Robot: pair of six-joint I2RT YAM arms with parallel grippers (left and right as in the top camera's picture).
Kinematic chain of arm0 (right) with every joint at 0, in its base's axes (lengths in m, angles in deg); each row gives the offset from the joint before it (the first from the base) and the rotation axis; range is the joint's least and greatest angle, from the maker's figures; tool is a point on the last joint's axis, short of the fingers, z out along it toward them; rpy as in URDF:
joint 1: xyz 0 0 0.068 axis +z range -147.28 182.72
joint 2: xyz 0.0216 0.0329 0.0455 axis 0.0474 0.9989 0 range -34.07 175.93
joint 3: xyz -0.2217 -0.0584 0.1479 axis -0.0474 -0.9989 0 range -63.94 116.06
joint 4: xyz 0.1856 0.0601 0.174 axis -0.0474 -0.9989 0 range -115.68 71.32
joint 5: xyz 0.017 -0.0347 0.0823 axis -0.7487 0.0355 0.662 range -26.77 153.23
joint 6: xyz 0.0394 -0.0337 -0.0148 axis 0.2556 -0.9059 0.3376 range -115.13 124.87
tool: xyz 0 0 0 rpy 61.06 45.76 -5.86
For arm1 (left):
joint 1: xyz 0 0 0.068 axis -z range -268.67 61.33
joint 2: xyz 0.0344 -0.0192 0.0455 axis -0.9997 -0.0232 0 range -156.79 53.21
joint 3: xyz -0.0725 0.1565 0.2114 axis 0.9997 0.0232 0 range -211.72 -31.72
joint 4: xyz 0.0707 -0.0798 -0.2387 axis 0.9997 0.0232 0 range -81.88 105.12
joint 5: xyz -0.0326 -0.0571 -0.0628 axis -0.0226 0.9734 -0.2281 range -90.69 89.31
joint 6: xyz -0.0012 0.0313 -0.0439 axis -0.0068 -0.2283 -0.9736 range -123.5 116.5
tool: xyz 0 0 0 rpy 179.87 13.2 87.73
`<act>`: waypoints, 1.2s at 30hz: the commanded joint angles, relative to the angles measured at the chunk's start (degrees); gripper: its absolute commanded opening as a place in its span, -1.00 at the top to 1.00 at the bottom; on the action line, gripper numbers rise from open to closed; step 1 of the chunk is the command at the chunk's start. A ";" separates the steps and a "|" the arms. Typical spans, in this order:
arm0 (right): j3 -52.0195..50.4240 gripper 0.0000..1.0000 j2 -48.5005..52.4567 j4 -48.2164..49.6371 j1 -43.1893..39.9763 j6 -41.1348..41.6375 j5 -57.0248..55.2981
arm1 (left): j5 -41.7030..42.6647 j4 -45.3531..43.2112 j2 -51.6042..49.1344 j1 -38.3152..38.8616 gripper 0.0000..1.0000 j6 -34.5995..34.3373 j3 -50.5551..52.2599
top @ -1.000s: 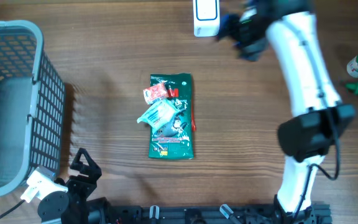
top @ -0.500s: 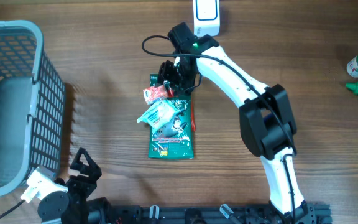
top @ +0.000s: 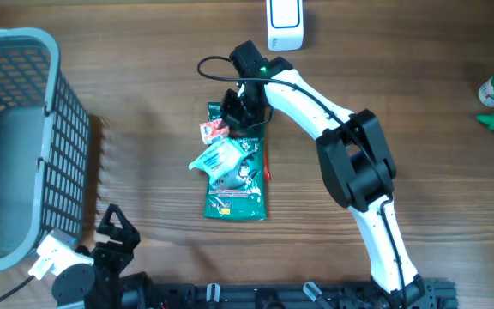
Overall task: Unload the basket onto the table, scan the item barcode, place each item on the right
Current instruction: 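Reach the right gripper to the red-white snack packet and grasp it, then lift the snack packet and raise it to the white scanner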
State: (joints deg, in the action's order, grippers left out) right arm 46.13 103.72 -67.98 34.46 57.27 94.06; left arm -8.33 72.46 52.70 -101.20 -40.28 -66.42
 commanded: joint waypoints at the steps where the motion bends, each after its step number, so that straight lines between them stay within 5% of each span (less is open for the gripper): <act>1: -0.02 0.91 0.83 -1.84 -1.64 0.31 -3.48 | -0.74 -0.02 0.13 -0.11 -1.00 -0.35 0.15; 15: 1.20 0.91 -14.60 -42.16 -12.63 -9.99 0.13 | -0.74 -0.02 0.13 -0.11 -1.00 -0.35 0.15; 18: 0.50 0.91 -17.03 -42.93 -13.29 -17.97 2.80 | -0.74 -0.02 0.13 -0.11 -1.00 -0.35 0.15; 24: -3.74 0.91 -24.81 -42.91 -12.24 -17.33 5.53 | -0.74 -0.02 0.13 -0.11 -1.00 -0.35 0.15; 36: -34.53 0.91 -45.97 -39.60 -10.58 -5.25 9.77 | -0.74 -0.02 0.13 -0.11 -1.00 -0.35 0.15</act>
State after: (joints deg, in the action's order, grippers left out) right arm 17.27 61.85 -110.04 23.80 45.95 101.75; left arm -8.31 72.46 52.70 -101.20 -40.28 -66.42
